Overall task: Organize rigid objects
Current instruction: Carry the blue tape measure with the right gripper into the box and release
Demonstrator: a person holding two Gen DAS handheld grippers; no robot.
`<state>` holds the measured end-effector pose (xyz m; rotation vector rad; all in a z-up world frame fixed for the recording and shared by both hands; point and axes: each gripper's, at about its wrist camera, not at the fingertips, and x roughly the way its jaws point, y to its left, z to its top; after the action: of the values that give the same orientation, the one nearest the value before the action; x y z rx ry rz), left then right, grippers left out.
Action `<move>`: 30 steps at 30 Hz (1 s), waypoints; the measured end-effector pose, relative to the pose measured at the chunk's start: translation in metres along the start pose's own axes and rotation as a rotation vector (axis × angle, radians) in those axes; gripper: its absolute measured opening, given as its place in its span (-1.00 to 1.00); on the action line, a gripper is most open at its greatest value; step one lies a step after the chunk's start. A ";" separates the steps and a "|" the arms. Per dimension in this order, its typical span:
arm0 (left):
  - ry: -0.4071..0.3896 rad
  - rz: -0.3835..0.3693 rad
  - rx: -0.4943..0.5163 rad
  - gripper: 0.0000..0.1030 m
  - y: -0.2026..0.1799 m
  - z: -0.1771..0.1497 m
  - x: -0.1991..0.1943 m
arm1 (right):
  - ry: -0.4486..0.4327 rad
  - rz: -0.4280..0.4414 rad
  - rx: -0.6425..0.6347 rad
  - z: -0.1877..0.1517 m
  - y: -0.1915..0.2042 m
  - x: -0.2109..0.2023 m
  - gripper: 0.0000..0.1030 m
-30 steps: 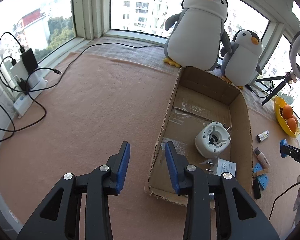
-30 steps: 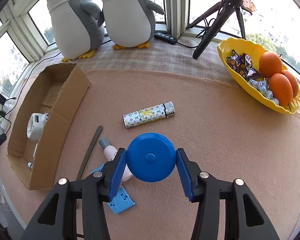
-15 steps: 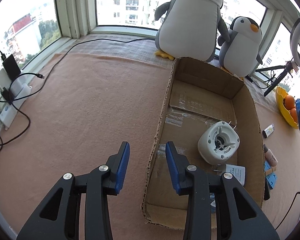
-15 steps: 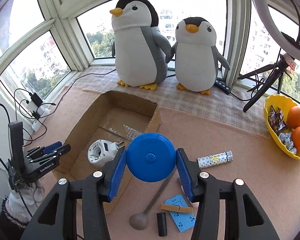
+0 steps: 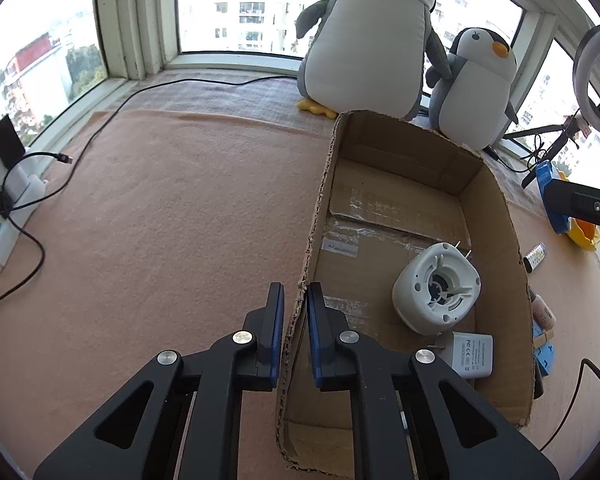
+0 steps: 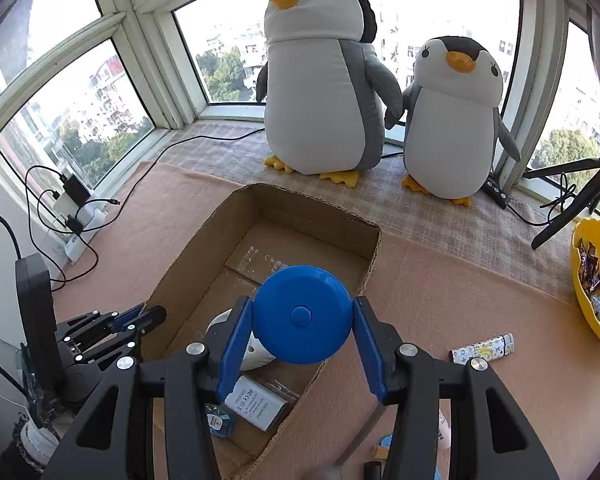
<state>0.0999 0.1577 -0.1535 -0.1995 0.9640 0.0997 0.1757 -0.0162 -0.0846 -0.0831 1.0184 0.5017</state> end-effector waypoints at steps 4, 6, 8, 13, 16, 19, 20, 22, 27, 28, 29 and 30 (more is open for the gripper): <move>-0.001 -0.007 -0.003 -0.81 0.001 0.000 0.000 | 0.021 -0.010 0.001 0.003 0.002 0.014 -0.10; -0.002 -0.009 -0.003 -0.81 0.001 0.000 0.000 | 0.029 -0.009 0.006 0.005 0.002 0.019 -0.10; -0.003 -0.009 -0.005 -0.81 0.002 0.000 0.000 | 0.036 -0.007 0.003 0.006 0.002 0.024 -0.10; -0.001 -0.011 -0.011 -0.81 0.002 0.000 0.000 | 0.038 -0.002 -0.019 0.007 0.006 0.028 0.05; 0.000 -0.009 -0.010 -0.81 0.002 0.000 0.001 | 0.020 -0.012 -0.018 0.008 0.005 0.023 0.18; 0.001 -0.009 -0.009 -0.81 0.002 0.000 0.001 | 0.010 -0.013 -0.004 0.009 0.000 0.017 0.19; 0.001 -0.008 -0.009 -0.81 0.002 0.000 0.001 | 0.006 -0.011 0.002 0.008 -0.002 0.014 0.19; 0.003 -0.008 -0.011 -0.81 0.003 -0.001 0.001 | -0.002 -0.005 0.014 0.007 -0.007 0.006 0.19; 0.003 0.000 -0.008 -0.81 0.002 -0.001 -0.004 | -0.033 -0.003 0.044 -0.002 -0.021 -0.023 0.19; 0.003 -0.004 -0.004 -0.81 0.002 -0.001 -0.006 | -0.042 -0.005 0.052 -0.005 -0.025 -0.031 0.19; 0.005 -0.003 0.000 -0.80 0.001 -0.001 -0.007 | -0.049 -0.005 0.060 -0.008 -0.029 -0.038 0.19; 0.003 0.002 0.001 -0.78 0.001 -0.001 -0.009 | -0.056 -0.003 0.069 -0.011 -0.033 -0.046 0.19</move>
<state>0.0935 0.1582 -0.1469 -0.1978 0.9676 0.1006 0.1619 -0.0654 -0.0582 -0.0088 0.9800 0.4633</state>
